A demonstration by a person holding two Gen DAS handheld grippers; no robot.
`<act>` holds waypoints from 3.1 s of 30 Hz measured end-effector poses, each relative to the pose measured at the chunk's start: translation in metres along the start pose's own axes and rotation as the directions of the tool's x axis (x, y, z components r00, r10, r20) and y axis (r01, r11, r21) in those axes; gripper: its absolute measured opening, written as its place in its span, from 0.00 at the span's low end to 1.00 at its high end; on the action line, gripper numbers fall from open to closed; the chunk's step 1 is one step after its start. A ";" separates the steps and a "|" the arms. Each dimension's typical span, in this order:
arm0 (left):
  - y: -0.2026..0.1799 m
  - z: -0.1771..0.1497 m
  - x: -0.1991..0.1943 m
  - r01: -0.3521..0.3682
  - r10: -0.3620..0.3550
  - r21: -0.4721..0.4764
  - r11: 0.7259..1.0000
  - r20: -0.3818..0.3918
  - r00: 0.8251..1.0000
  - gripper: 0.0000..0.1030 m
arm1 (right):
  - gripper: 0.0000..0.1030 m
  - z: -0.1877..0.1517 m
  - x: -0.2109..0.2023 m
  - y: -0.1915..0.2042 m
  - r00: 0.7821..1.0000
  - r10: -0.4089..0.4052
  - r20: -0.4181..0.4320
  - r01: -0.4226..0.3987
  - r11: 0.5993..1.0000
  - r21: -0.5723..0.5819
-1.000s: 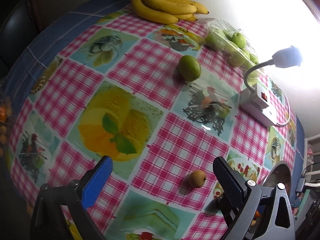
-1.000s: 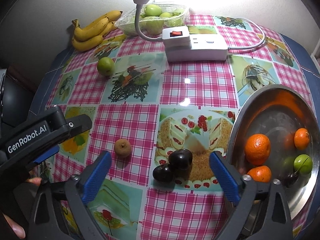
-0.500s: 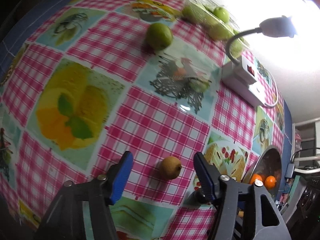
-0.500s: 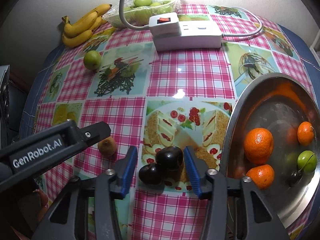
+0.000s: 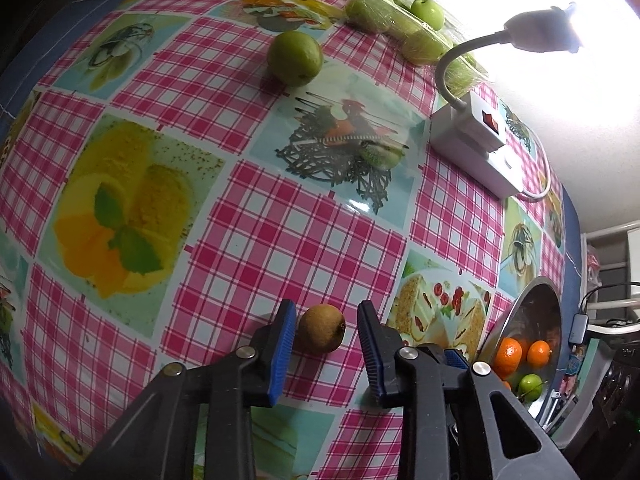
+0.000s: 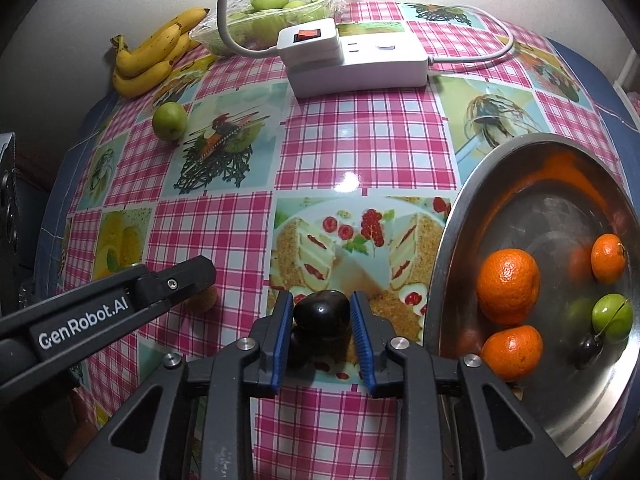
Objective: Organize fruits
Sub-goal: 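Grasp another dark cherry with the right tool while the left tool grasps another kiwi, then lift the held cherry and kiwi toward the steel bowl with both tools, then carry the cherry and kiwi over the steel bowl and lower them with both tools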
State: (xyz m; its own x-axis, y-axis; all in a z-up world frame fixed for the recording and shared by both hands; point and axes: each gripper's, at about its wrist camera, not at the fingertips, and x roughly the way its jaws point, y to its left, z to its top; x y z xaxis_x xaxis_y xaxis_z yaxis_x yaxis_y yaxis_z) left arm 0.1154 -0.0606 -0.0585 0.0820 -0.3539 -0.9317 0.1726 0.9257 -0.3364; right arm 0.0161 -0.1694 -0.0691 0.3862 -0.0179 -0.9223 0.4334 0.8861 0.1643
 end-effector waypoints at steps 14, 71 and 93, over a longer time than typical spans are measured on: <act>0.002 -0.001 0.001 0.001 -0.001 0.002 1.000 -0.004 1.000 0.25 | 0.29 0.001 -0.008 -0.002 1.000 0.019 0.002 -0.019 1.000 0.001; -0.148 -0.086 -0.040 0.089 -0.113 0.435 0.896 0.029 0.993 0.25 | 0.29 -0.015 -0.090 -0.174 0.983 -0.120 0.142 0.055 0.917 0.394; -0.184 -0.134 0.009 0.104 -0.049 0.547 0.831 -0.115 0.992 0.25 | 0.30 -0.017 -0.079 -0.173 0.993 -0.054 0.107 0.011 0.930 0.368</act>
State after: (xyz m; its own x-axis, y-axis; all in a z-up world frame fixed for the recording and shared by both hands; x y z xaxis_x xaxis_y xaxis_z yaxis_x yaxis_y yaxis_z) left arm -0.0469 -0.2159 -0.0236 -0.0398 -0.3809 -0.9238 0.6889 0.6592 -0.3015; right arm -0.1029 -0.3131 -0.0307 0.4469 -0.1156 -0.8871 0.7070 0.6531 0.2711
